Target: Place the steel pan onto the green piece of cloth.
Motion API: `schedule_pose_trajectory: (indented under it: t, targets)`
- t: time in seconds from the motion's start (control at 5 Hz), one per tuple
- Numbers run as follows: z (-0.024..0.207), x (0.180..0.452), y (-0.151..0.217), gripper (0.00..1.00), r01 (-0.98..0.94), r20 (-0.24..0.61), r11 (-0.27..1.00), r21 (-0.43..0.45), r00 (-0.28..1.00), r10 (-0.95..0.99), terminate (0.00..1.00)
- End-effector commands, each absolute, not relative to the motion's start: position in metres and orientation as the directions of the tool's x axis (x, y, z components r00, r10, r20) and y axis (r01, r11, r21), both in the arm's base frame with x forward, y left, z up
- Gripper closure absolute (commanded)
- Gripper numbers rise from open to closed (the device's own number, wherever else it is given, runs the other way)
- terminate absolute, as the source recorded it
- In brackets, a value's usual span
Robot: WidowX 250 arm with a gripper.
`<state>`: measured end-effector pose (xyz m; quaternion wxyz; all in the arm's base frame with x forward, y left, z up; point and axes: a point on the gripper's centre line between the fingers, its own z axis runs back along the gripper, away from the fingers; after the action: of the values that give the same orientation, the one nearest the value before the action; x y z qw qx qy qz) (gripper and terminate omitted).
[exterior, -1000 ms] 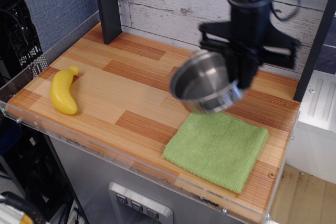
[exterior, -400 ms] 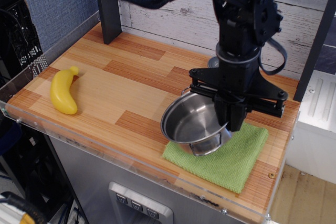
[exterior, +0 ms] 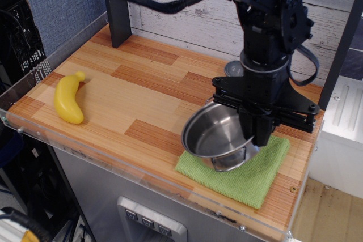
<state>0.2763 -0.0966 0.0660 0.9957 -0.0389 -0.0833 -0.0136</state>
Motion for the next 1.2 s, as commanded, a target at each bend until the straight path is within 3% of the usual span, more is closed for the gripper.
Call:
schedule_pose_trajectory:
  t: [0.0, 0.2, 0.6, 1.0]
  targets:
    - [0.084, 0.284, -0.100, 0.00, 0.064, 0.220, 0.993, -0.097, 0.975, -0.041, 0.00]
    - [0.100, 0.284, -0.096, 0.00, 0.042, 0.266, 0.994, -0.100, 0.964, -0.014, 0.00]
    - [0.162, 0.305, -0.054, 0.00, -0.055, 0.352, 0.989, -0.138, 0.930, 0.101, 0.00]
    - [0.181, 0.312, -0.034, 0.00, -0.035, 0.251, 0.988, -0.151, 0.965, 0.072, 0.00]
